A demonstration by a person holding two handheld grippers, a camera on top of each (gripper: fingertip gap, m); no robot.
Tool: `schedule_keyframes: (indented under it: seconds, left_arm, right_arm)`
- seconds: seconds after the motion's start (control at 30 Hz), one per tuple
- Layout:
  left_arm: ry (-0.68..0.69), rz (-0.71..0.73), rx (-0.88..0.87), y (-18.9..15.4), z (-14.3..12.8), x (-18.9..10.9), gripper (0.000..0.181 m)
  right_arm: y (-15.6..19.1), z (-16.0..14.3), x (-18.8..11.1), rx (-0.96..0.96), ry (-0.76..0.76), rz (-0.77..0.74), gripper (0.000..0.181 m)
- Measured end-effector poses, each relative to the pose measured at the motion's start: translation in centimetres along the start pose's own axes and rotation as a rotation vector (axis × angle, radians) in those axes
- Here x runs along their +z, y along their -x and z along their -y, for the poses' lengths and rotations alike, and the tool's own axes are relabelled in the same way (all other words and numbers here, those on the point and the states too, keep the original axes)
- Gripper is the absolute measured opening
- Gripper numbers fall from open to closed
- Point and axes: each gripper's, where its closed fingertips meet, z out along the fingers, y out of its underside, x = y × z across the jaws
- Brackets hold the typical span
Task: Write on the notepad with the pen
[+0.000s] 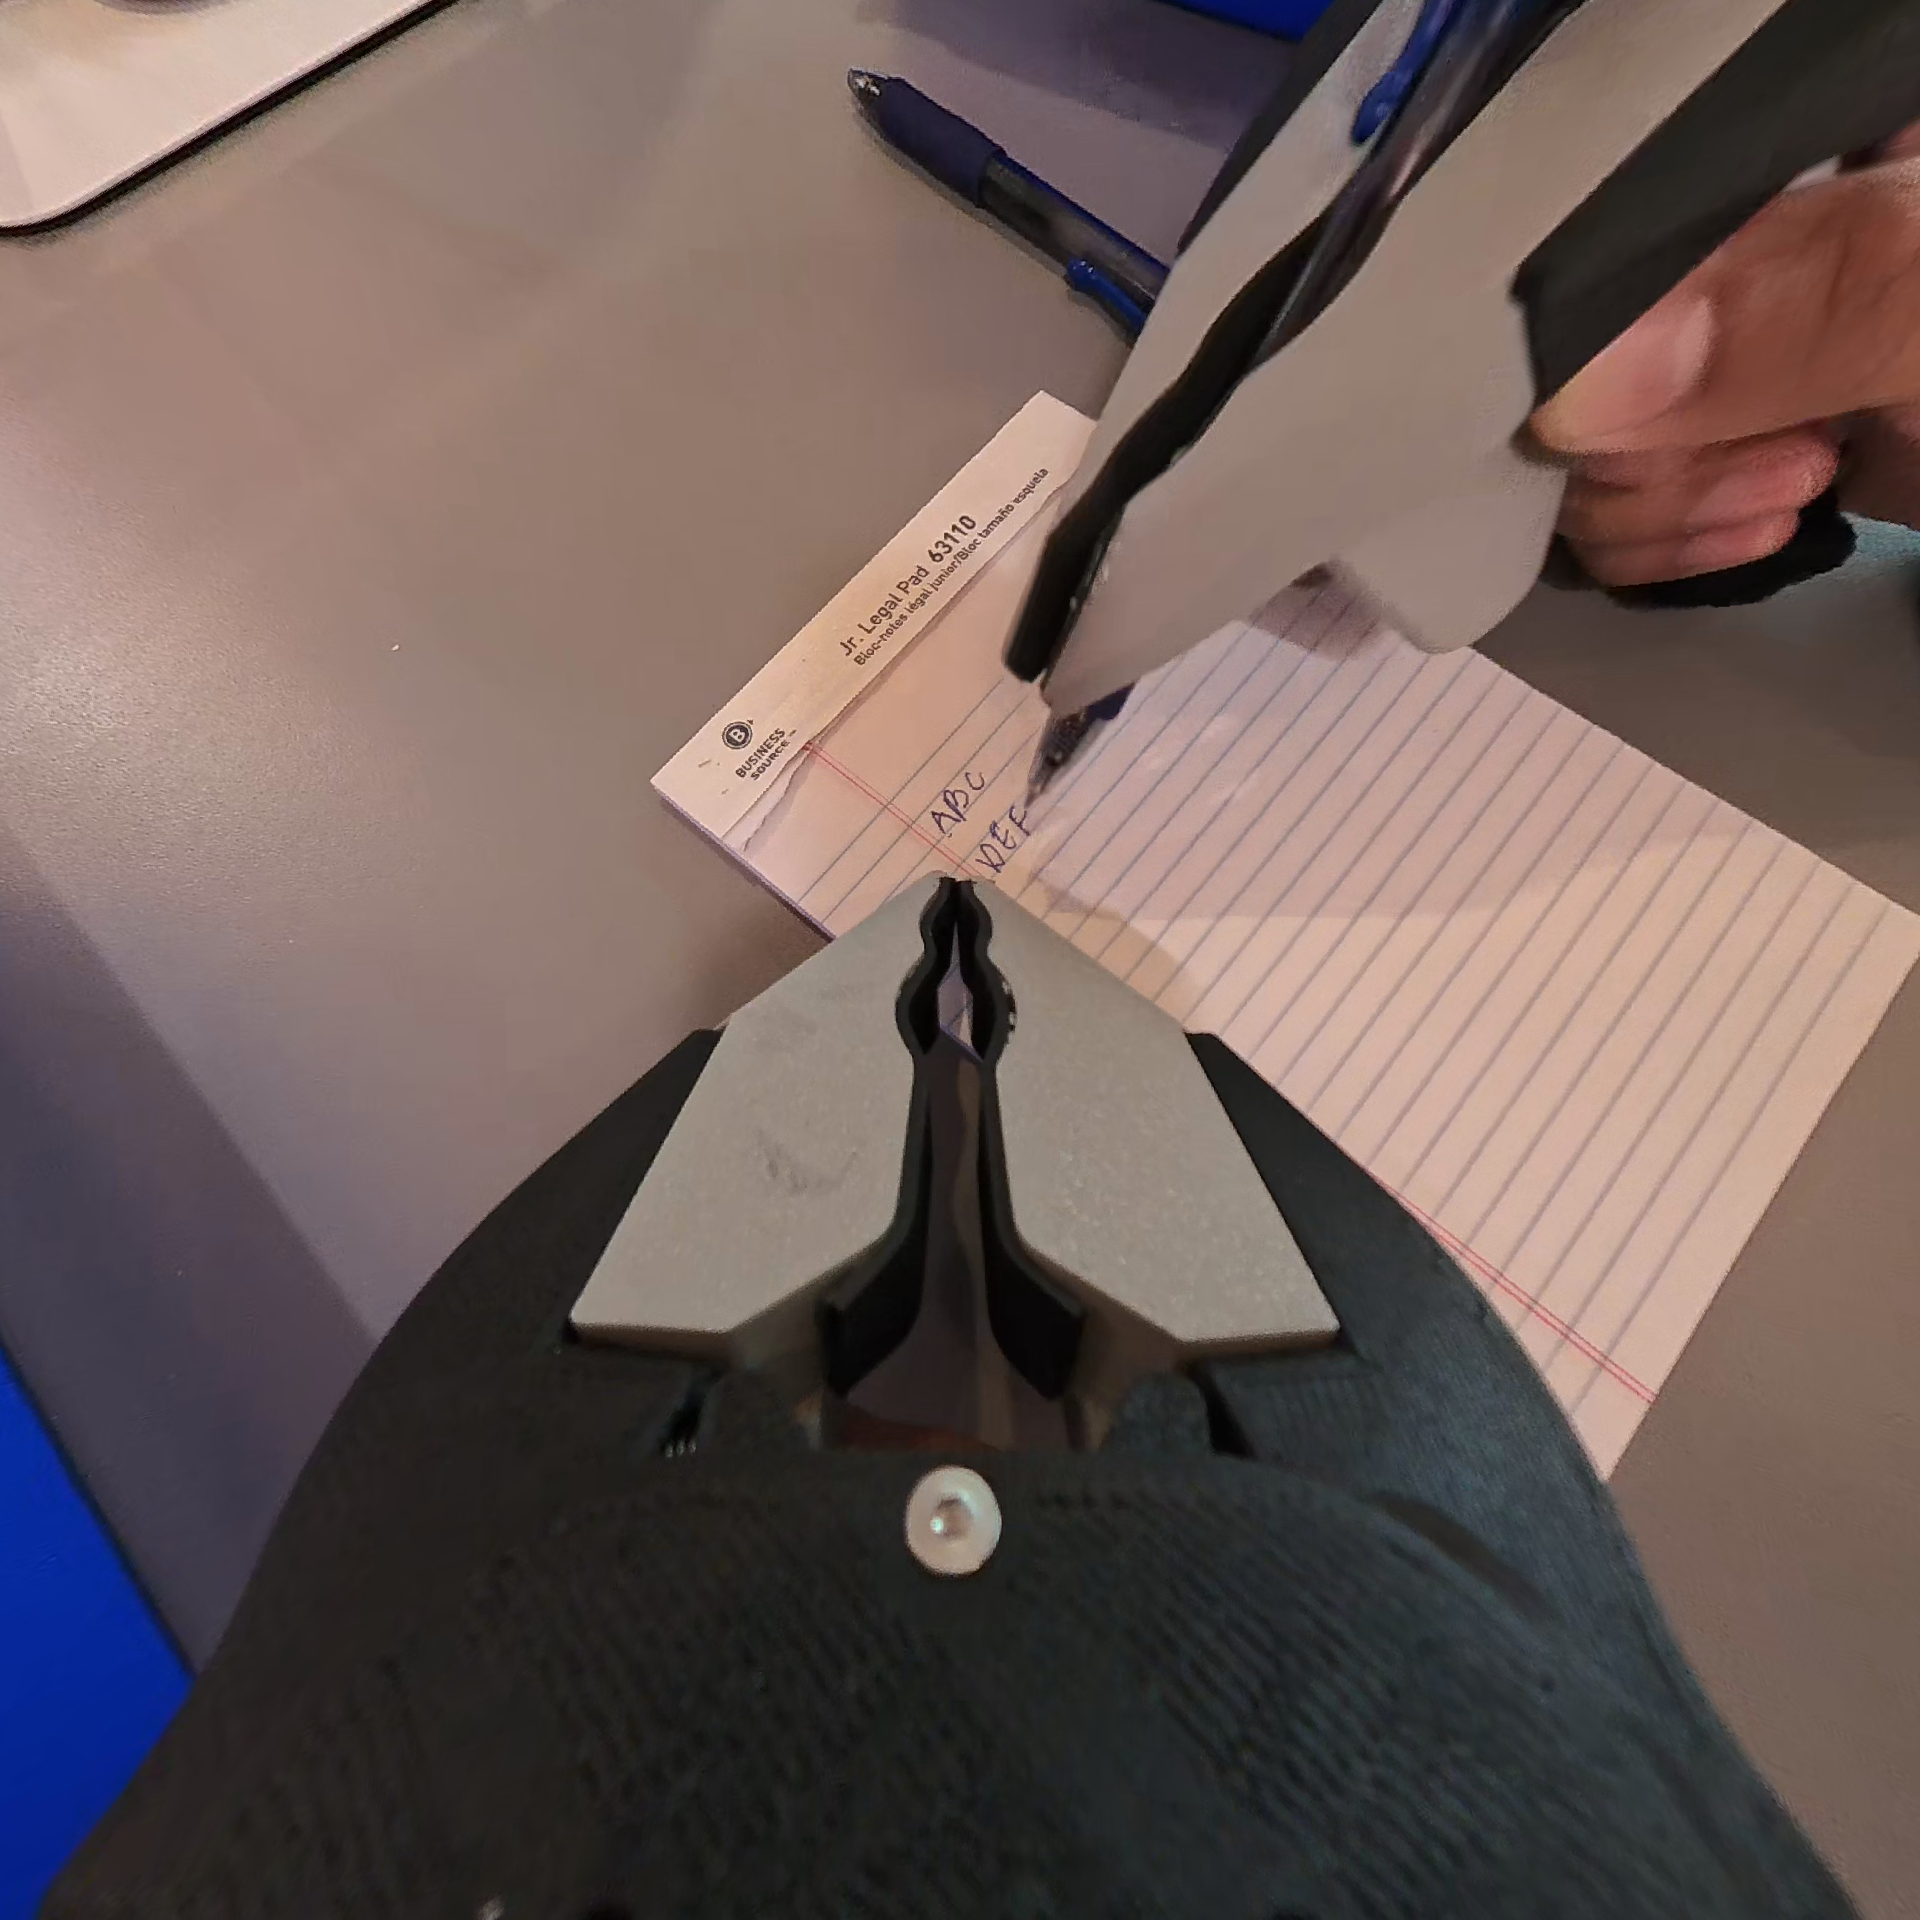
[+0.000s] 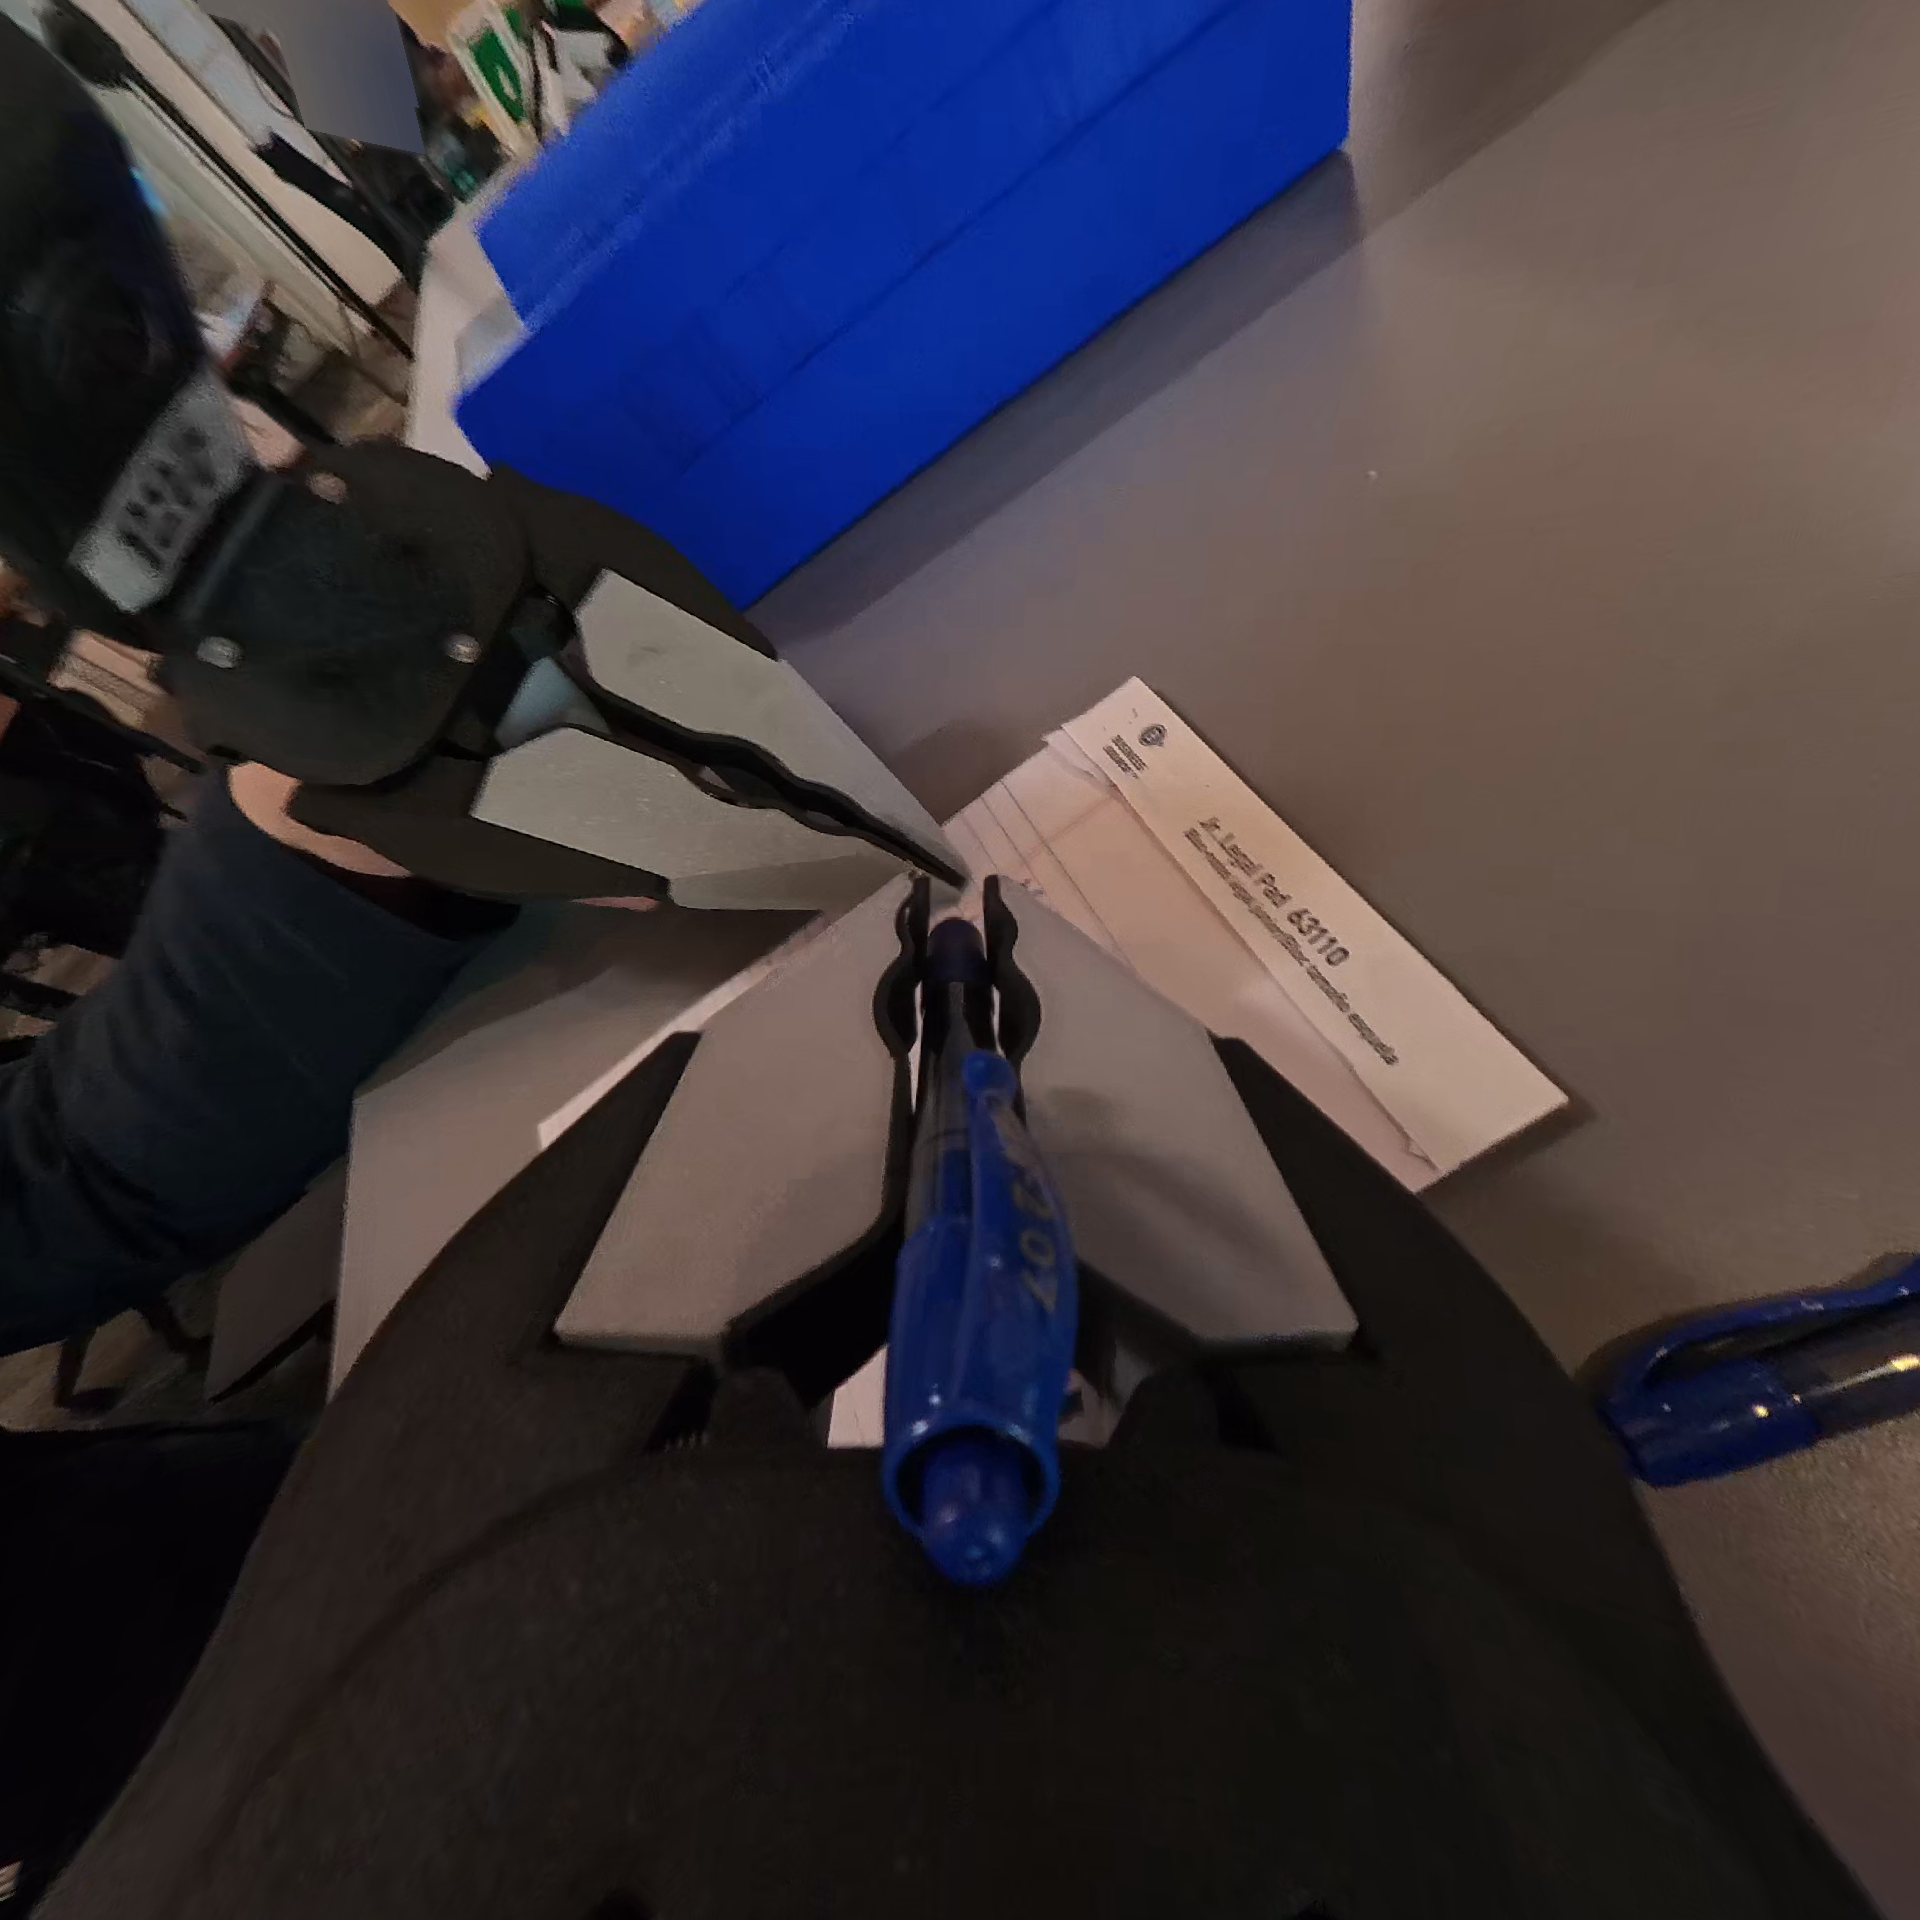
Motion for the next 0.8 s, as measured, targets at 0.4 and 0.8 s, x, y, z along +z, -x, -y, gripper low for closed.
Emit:
schedule_keyframes:
  seconds: [0.4, 0.8]
  left_arm:
    - [-0.001, 0.008, 0.023, 0.0, 0.1, 0.0, 0.0]
    - [-0.077, 0.003, -0.018, 0.4, 1.4, -0.7, 0.0]
  right_arm:
    - [-0.5, 2.4, -1.1, -0.117, -0.127, -0.1, 0.007]
    - [0.7, 4.3, -2.7, -0.046, -0.258, 0.028, 0.007]
